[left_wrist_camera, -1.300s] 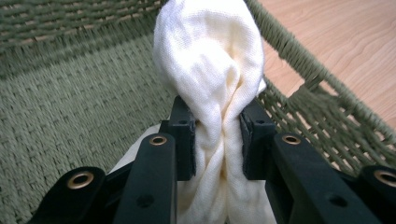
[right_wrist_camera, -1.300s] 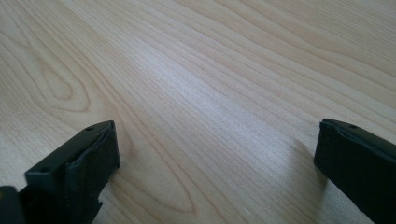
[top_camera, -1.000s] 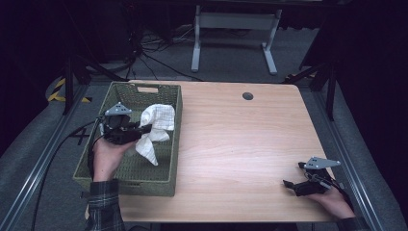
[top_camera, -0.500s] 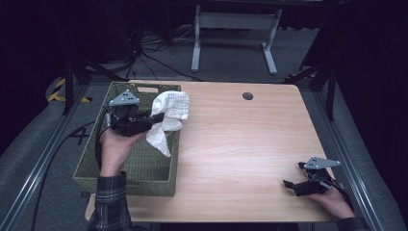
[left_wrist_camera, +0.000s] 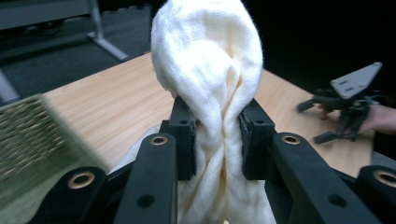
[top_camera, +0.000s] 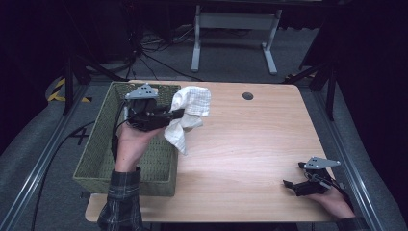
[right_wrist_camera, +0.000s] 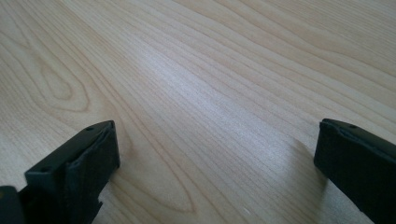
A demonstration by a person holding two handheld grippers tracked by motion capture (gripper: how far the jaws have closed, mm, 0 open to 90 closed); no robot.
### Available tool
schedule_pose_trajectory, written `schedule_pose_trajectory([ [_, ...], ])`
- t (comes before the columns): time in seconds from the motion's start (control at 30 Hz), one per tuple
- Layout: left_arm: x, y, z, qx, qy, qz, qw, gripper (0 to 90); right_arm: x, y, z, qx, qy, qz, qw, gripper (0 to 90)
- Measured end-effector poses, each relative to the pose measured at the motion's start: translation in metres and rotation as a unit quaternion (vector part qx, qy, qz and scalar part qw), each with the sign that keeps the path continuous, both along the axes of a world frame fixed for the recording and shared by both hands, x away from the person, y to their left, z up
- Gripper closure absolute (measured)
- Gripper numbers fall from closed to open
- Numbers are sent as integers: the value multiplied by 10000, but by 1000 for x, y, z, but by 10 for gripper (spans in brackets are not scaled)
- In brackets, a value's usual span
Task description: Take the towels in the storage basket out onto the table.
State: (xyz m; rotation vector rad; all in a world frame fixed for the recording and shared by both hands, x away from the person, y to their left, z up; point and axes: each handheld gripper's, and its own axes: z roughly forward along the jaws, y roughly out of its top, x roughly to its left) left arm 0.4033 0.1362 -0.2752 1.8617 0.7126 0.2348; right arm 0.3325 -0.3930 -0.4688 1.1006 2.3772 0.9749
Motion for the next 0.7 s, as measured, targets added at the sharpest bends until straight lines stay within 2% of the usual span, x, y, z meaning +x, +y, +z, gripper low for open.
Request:
schedule_pose_trajectory([
  [0.2, 2, -20, 0, 36, 38, -127, 9999, 716, 0, 0, 0, -2, 1, 2, 10000, 4],
  [0.3, 2, -30, -1, -23, 41, -283, 9996, 716, 0, 0, 0, -1, 0, 1, 10000, 4],
  [0.7, -1, -67, -7, -81, 23, -521, 9986, 716, 0, 0, 0, -1, -8, 6, 10000, 3],
])
